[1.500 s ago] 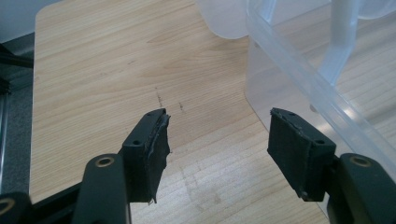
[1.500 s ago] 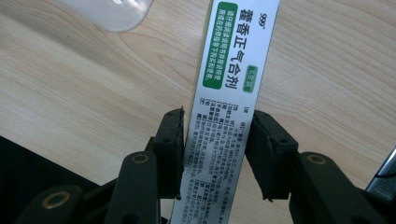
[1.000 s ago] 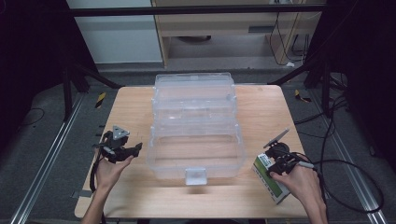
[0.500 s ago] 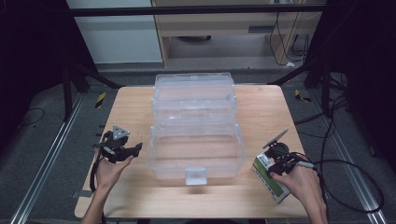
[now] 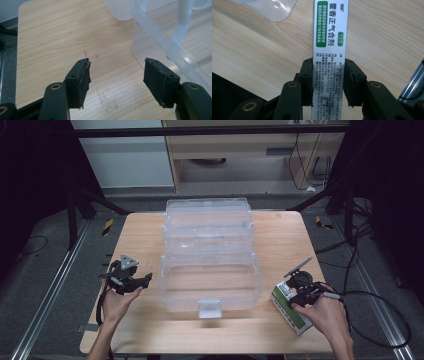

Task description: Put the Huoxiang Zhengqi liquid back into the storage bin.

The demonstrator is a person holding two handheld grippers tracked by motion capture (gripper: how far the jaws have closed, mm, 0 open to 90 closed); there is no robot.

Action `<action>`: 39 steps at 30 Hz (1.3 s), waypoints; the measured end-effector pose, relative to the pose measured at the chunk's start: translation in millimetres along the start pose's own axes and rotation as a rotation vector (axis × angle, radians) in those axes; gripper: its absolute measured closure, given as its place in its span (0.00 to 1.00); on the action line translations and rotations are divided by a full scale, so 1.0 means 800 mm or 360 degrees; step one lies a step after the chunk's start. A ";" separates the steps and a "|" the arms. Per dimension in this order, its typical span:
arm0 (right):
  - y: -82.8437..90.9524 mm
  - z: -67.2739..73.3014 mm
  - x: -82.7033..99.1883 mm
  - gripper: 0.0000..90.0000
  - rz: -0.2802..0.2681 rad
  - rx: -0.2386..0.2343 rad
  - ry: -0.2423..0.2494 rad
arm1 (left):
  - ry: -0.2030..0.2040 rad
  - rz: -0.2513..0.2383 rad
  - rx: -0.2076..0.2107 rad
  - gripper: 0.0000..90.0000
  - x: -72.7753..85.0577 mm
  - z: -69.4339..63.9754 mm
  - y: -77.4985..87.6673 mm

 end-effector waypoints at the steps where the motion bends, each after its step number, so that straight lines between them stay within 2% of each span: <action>1: 0.002 -0.001 -0.001 0.71 -0.0012 0.0006 -0.0004 | 0.0001 0.0000 0.0000 0.41 0.000 0.000 0.000; 9: 0.026 -0.007 -0.011 0.71 -0.0108 0.0004 -0.0025 | 0.0006 0.0005 -0.0002 0.41 0.001 0.003 0.000; 16: 0.039 -0.009 -0.021 0.71 -0.0156 -0.0001 -0.0003 | 0.0010 0.0004 -0.0003 0.41 0.001 0.004 0.001; 25: 0.066 -0.015 -0.033 0.71 -0.0232 0.0005 0.0005 | 0.0004 0.0010 0.0001 0.41 0.002 0.002 0.000; 39: 0.107 -0.012 -0.052 0.71 -0.0311 0.0019 0.0103 | 0.0003 0.0014 0.0003 0.41 0.002 0.002 -0.001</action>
Point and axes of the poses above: each handheld gripper's, and its own axes: y roughly backward along the jaws, x roughly out of its underside, z roughly to its left, the point moved 10 cm from there along -y, roughly forward along the jaws, and after that the axes turned 10 degrees about z, right-handed, at the moved point
